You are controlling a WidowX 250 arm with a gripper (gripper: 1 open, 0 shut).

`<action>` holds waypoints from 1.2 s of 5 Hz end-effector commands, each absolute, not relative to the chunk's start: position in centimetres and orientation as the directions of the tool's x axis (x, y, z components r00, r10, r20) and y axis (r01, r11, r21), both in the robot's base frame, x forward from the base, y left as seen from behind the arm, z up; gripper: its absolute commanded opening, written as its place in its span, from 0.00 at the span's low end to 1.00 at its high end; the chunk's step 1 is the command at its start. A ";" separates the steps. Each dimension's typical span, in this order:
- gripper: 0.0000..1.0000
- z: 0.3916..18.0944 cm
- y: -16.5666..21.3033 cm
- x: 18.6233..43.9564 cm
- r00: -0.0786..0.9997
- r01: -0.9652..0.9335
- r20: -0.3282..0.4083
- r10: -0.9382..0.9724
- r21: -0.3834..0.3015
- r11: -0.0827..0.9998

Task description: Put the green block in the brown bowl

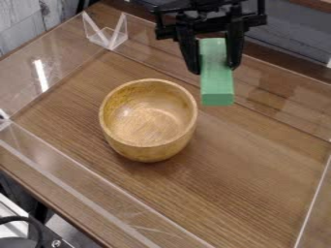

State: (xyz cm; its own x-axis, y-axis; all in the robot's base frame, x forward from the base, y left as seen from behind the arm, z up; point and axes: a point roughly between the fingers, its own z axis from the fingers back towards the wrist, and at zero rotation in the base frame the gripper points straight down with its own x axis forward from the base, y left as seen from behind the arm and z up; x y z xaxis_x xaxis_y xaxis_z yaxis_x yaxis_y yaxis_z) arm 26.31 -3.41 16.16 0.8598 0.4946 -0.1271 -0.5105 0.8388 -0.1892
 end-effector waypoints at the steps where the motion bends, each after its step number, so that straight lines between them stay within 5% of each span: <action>1: 0.00 17.2 -3.4 27.6 0.864 -0.501 -0.076 0.498 -0.231 0.834; 4: 0.00 16.1 -2.3 28.4 0.868 -0.493 -0.083 0.489 -0.247 0.834; 6: 0.00 15.5 1.7 26.4 0.902 -0.432 -0.081 0.425 -0.226 0.873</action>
